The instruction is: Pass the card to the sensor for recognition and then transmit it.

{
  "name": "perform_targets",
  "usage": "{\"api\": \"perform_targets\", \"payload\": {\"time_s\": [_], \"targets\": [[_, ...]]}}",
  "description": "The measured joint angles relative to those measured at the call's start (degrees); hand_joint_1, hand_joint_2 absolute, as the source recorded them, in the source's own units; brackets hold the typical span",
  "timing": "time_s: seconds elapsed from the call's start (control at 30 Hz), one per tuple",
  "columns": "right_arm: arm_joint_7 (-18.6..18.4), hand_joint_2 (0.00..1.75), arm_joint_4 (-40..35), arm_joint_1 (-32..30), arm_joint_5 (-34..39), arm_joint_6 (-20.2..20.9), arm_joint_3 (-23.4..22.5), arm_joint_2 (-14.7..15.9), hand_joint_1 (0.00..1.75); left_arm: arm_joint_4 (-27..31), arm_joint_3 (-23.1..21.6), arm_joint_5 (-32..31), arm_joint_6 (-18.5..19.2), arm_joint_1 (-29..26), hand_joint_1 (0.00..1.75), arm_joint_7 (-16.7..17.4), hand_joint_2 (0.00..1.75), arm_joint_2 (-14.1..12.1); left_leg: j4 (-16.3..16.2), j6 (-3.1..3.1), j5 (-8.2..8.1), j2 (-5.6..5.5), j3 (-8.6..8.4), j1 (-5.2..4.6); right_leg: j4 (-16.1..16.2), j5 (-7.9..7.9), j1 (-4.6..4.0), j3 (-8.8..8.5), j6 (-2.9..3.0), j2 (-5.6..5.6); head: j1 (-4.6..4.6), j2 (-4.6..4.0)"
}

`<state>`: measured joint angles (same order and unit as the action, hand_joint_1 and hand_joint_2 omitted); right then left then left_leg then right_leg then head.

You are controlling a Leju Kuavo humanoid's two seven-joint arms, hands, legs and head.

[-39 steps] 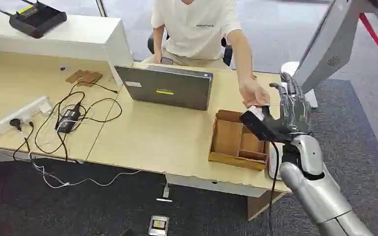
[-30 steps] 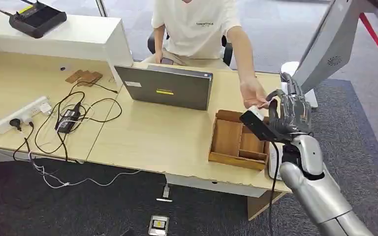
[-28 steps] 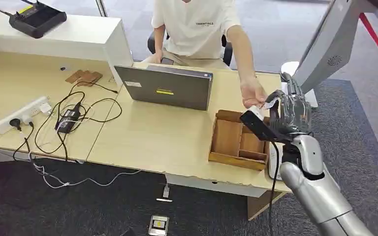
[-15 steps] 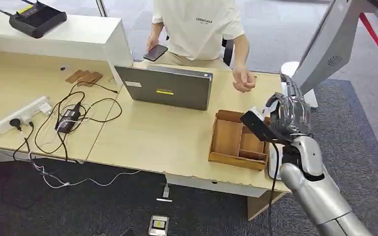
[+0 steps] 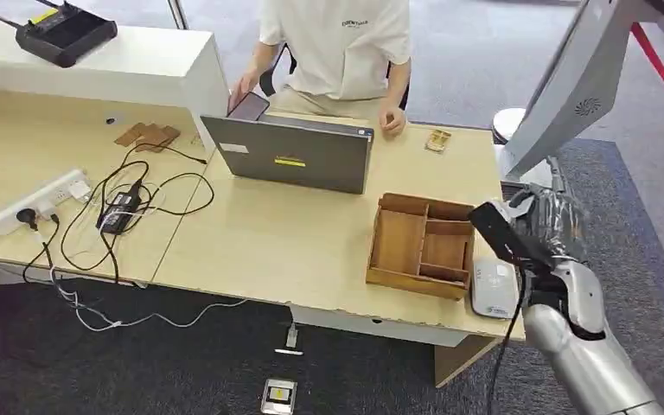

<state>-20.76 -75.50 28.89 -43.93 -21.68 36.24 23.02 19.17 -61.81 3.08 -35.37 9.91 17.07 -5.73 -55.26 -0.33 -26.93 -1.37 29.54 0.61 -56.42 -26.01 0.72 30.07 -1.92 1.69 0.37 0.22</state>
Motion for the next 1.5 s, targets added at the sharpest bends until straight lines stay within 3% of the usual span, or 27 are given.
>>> {"api": "perform_targets", "payload": {"time_s": [0.4,1.5], "targets": [[0.6,1.75,-0.5,-3.6,1.9,-1.0,-2.7,1.6,1.75,0.0,1.5,1.2,-1.2,-0.8,0.00,-0.7,0.00,0.0,0.0,0.00,0.00,0.00,0.00,0.01,0.0,0.00,0.00,-0.01,0.00,0.00,0.00,0.00],[2.8,1.75,12.6,-7.6,3.1,1.4,-0.3,-1.5,1.75,-0.1,2.4,2.0,-1.2,-1.0,0.00,-0.9,0.00,0.1,0.0,0.00,0.00,-0.01,0.03,0.01,0.0,-0.02,0.00,0.00,0.02,0.00,0.00,0.00]]}}
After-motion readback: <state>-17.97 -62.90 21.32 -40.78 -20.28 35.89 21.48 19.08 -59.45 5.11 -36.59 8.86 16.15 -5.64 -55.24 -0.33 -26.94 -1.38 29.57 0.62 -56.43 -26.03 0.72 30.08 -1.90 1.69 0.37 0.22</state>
